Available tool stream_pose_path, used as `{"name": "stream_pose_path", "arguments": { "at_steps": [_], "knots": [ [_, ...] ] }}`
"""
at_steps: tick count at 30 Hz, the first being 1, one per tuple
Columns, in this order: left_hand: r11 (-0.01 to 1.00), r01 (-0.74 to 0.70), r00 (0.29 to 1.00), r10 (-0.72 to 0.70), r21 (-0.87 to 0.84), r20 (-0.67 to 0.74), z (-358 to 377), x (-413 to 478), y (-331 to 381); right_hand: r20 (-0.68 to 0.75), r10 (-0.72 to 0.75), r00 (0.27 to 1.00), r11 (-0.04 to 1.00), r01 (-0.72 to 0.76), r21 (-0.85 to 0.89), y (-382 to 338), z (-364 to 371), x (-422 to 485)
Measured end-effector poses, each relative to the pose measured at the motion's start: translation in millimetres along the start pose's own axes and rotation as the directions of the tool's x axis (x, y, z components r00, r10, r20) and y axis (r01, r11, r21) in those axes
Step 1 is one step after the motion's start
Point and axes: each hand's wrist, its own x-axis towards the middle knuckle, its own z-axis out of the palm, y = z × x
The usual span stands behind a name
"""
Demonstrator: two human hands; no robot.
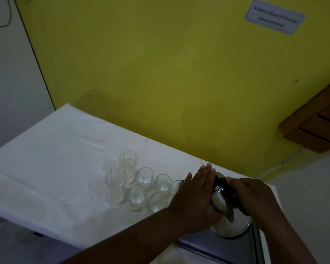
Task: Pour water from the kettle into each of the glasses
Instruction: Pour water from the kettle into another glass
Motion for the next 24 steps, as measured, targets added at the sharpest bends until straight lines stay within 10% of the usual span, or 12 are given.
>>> {"name": "stream_pose_path", "arguments": {
  "at_steps": [24],
  "knots": [
    [1.0,0.01,1.0,-0.01,0.008,0.001,-1.1,2.4,-1.2,0.002,-0.006,1.0,1.0,0.006,-0.003,-1.2,0.6,5.5]
  ]
}}
